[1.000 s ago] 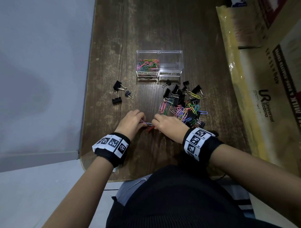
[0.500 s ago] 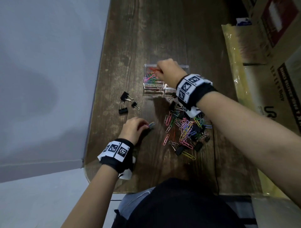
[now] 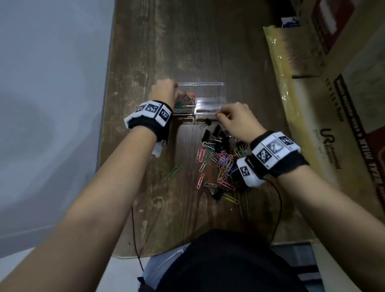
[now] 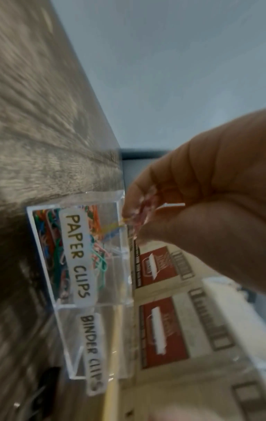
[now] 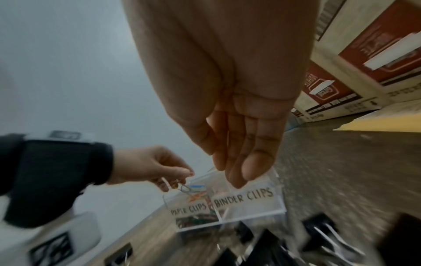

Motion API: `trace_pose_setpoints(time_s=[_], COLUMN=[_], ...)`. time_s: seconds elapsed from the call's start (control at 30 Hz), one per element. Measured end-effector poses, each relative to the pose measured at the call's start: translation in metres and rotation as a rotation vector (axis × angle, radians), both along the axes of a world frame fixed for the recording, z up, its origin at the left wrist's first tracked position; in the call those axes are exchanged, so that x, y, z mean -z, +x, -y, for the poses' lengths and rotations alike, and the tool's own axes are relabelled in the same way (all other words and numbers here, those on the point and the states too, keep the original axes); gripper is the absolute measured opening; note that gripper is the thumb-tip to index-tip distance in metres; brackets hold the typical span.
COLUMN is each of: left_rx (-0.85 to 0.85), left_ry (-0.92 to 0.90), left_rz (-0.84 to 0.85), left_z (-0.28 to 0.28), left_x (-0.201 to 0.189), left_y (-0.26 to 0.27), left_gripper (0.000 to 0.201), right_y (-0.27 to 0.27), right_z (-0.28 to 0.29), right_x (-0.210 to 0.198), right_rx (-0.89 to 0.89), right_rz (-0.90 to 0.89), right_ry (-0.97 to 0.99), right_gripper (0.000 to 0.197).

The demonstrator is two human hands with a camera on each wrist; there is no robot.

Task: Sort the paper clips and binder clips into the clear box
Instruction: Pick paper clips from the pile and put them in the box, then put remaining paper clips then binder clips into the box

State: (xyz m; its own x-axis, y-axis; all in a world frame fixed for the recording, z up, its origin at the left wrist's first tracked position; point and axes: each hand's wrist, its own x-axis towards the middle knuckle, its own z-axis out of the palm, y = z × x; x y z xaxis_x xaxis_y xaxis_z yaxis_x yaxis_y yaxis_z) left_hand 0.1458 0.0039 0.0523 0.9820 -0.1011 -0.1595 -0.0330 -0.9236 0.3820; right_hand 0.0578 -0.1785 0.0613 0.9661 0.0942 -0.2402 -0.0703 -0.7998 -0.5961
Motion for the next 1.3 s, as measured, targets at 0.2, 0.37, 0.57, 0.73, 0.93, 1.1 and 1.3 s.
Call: trace_pose_setpoints(time_s=[0.2, 0.37, 0.57, 0.73, 0.93, 1.1, 1.3], left_rx=[0.234, 0.584, 0.728, 0.701, 0.415, 0.083, 0.202], left_ry=[0.087, 0.115, 0.117, -0.001, -0.273, -0.199, 0.201], left_rz=[0.173, -0.058, -0.238, -0.227, -0.166, 0.030, 0.104], left_z=[0.004, 0.011, 0.014, 0.019, 0.005, -0.037, -0.029], left_x=[0.013, 0.031, 0.050, 0.050, 0.037, 0.038, 0.052], left_y=[-0.039, -0.117, -0.166, -0.172, -0.158, -0.133, -0.134], left_gripper=[0.043, 0.023, 0.053, 0.062, 0.021, 0.022, 0.037], right_y=[-0.064, -0.100, -0.125, -0.125, -0.118, -0.136, -0.146], right_z=[0.016, 0.009, 0.000, 0.010, 0.040, 0.062, 0.051], right_x=[0.016, 0.031, 0.054, 0.054, 0.036, 0.047, 0.054], right_rx=[-0.245, -0.419, -0.507, -0.292, 0.002, -0.141, -0.183], right_rz=[-0.165, -0.255, -0.152, -0.146, -0.240, -0.115, -0.094], right_ry=[-0.129, -0.233, -0.344, -0.017, 0.424, -0.198, -0.297], right_gripper=[0.016, 0.024, 0.044, 0.032, 0.027, 0.020, 0.037])
